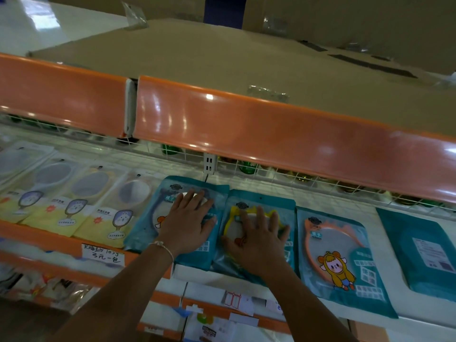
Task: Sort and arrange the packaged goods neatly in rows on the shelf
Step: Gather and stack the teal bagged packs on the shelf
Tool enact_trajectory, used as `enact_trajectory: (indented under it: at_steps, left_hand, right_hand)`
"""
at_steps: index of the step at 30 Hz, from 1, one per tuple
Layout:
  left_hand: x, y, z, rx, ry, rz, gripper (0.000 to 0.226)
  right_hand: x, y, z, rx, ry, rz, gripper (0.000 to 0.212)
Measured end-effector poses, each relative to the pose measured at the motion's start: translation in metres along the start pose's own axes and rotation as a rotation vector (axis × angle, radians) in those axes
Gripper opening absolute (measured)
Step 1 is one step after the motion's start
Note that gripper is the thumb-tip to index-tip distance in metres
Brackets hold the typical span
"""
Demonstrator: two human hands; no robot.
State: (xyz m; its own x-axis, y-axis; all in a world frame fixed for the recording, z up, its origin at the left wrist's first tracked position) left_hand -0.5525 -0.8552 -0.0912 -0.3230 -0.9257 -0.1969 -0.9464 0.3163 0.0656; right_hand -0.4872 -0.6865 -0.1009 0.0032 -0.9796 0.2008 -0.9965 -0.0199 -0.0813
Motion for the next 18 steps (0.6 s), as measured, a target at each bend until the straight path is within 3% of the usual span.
enact_trajectory:
  at_steps: [12,18]
  left_hand:
    - [-0.003,-0.002,-0.001,0.027,0.035,0.005,0.074]
    - [-0.014,0.007,-0.008,0.154,0.157,-0.004,0.079]
  right_hand:
    - [0.001,-0.002,0.0,0.007,-0.001,0.01,0.093]
    - [-0.009,-0.008,-0.016,-0.011,0.097,0.02,0.086]
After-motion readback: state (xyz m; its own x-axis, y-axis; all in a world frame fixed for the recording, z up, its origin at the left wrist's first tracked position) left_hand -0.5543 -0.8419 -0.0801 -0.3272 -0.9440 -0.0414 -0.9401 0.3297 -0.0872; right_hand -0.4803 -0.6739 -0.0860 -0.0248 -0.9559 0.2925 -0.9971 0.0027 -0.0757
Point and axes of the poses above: each hand's wrist, its own y-axis towards the middle knuckle, its own z-axis out of the palm, x = y × z, the point moved 8 cm from there along y, towards the middle knuckle, and after that the axes turned 9 degrees about -z, right-handed, at the moved point
